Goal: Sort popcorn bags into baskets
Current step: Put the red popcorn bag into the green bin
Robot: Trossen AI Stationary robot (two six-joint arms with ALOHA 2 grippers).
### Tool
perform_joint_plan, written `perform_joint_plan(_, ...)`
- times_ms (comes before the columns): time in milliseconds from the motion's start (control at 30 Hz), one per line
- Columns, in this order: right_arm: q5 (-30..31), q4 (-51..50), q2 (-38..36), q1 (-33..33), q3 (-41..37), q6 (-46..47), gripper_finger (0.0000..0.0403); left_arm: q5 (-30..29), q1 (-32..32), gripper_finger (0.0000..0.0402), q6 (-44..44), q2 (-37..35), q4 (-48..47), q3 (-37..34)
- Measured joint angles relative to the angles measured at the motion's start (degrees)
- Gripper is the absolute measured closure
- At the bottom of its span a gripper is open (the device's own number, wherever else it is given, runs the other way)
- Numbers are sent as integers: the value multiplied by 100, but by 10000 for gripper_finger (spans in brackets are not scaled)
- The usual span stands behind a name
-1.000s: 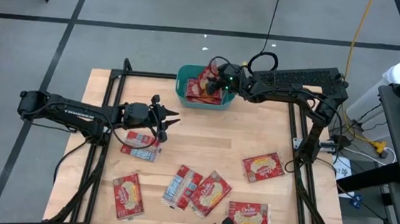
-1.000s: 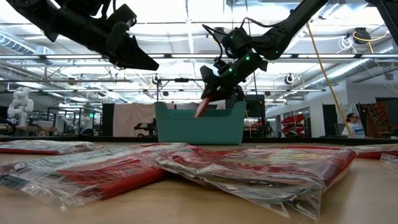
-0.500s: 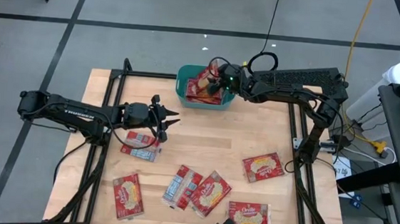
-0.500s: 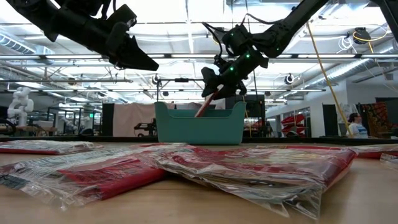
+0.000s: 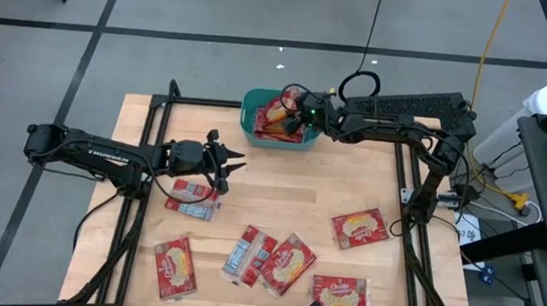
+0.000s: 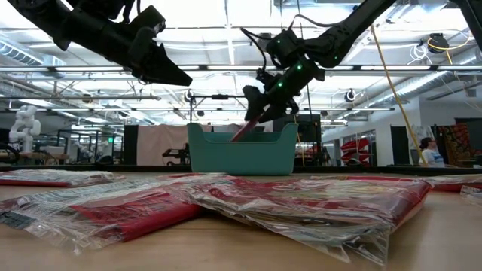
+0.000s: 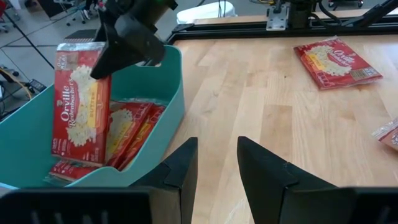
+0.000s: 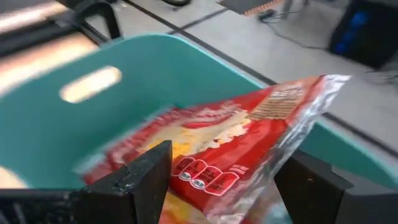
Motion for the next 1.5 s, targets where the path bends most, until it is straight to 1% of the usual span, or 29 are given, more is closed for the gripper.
perform_joint_plan(67, 238, -160, 0, 0, 0, -168, 145, 0, 0, 284, -2, 0, -2, 0)
perform_joint_plan(100, 264, -233, 0, 0, 0, -233, 145, 2, 0, 284, -4, 1, -2, 0)
perform_joint_plan(267, 256, -309, 0, 0, 0, -489, 145, 2, -2, 284, -9, 0, -2, 0)
perform_joint_plan(400, 228, -294, -35, 41, -1, -344, 145, 2, -2, 284, -15, 2, -18, 0)
perform_joint_plan(533, 80, 69, -96, 178, -2, -324, 145, 4, -2, 284, -13, 1, -60, 0)
perform_joint_plan(667, 52, 635, -98, 277, -2, -309, 145, 4, 0, 284, -13, 2, -161, 0)
perform_joint_plan(733, 18, 777, -110, 353, -2, -309, 145, 5, -1, 284, -12, 1, -295, 0)
perform_joint_plan(900, -151, 711, -203, 678, -2, -298, 149, 11, -2, 284, -103, 2, -778, 0)
perform_joint_plan(1033, -362, 586, -214, 1029, -4, -384, 156, 33, -5, 284, -616, 1, -1294, 0)
perform_joint_plan(1100, -380, 530, -214, 1231, -4, -463, 160, 201, -47, 284, -835, 1, -1613, 0)
perform_joint_plan(1167, -377, 528, -214, 1442, -9, -591, 163, 367, -155, 284, -1020, 2, -1981, 0)
perform_joint_plan(1267, -376, 588, -214, 1715, -73, -703, 168, 399, -414, 284, -1329, 2, -2519, 0)
perform_joint_plan(1500, -369, 706, -214, 2147, -371, -912, 177, 399, -1369, 284, -2112, 1, -3428, 0)
